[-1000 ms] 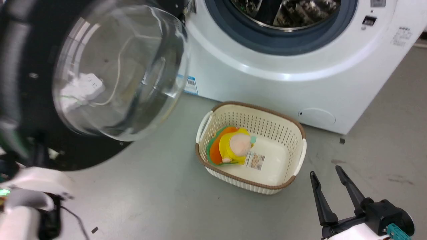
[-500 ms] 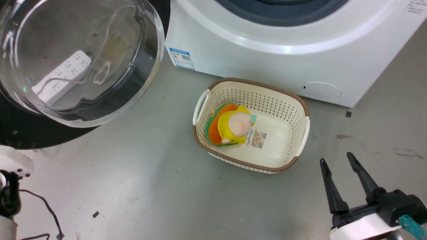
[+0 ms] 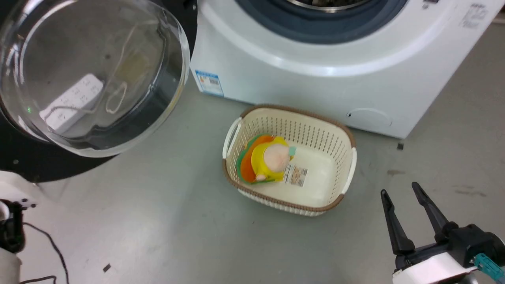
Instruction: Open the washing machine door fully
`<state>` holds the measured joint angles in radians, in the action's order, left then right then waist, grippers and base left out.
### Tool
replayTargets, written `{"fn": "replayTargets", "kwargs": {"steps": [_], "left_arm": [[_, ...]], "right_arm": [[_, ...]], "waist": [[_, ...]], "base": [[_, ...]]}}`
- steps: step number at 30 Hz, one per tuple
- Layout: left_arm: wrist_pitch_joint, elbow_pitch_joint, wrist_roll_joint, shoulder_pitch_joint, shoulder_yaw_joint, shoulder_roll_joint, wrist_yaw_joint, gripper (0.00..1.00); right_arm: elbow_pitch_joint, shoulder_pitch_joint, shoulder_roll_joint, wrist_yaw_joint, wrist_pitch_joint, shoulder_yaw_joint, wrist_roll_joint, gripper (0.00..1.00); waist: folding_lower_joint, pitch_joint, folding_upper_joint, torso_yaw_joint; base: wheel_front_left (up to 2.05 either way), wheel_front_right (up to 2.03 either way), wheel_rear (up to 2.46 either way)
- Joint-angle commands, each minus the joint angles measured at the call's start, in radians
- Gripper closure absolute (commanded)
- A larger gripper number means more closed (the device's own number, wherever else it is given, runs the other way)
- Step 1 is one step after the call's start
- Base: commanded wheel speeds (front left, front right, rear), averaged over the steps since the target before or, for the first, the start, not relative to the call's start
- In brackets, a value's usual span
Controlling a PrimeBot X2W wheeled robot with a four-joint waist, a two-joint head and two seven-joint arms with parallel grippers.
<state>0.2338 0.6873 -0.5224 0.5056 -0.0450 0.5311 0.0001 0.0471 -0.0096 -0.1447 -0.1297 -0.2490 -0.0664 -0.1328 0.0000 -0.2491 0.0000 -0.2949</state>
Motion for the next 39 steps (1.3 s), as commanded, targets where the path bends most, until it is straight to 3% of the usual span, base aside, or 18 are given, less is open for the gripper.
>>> {"fn": "replayTargets", "kwargs": {"steps": [1,9,17,29,30,31,39], "left_arm": [[0.010,-0.008,0.008,-0.007,0.005,-0.006,-0.004,1.00],[0.027,-0.223,0.072,-0.110,0.039,-0.099,-0.017,1.00],[0.028,-0.477,0.134,-0.297,0.109,-0.219,0.013,1.00],[0.028,-0.616,0.224,-0.509,0.197,-0.345,0.067,1.00],[0.028,-0.616,0.237,-0.519,0.203,-0.352,0.073,0.67],[0.028,-0.619,0.248,-0.526,0.204,-0.360,0.079,0.00],[0.028,-0.603,0.315,-0.567,0.240,-0.397,0.088,0.00]], "right_arm": [[0.003,-0.014,0.006,-0.001,-0.006,0.006,-0.002,0.00],[0.021,-0.007,0.027,-0.001,-0.012,0.051,0.005,0.00],[0.001,0.016,0.050,-0.001,-0.013,0.074,0.027,0.00],[-0.011,0.064,0.074,-0.001,-0.013,0.072,0.032,0.00],[-0.010,0.067,0.076,-0.001,-0.013,0.070,0.031,0.00],[-0.010,0.068,0.077,-0.001,-0.013,0.069,0.031,0.00],[0.008,0.085,0.088,-0.001,-0.013,0.073,0.029,0.00]], "waist": [[0.0000,0.031,0.0000,0.009],[0.0000,0.143,0.0000,0.053],[0.0000,0.235,0.0000,0.130],[0.0000,0.279,0.0000,0.216],[0.0000,0.280,0.0000,0.221],[0.0000,0.280,0.0000,0.225],[0.0000,0.282,0.0000,0.248]], "base": [[0.00,0.00,0.00],[0.00,0.00,0.00],[0.00,0.00,0.00],[0.00,0.00,0.00],[0.00,0.00,0.00],[0.00,0.00,0.00],[0.00,0.00,0.00]]}}
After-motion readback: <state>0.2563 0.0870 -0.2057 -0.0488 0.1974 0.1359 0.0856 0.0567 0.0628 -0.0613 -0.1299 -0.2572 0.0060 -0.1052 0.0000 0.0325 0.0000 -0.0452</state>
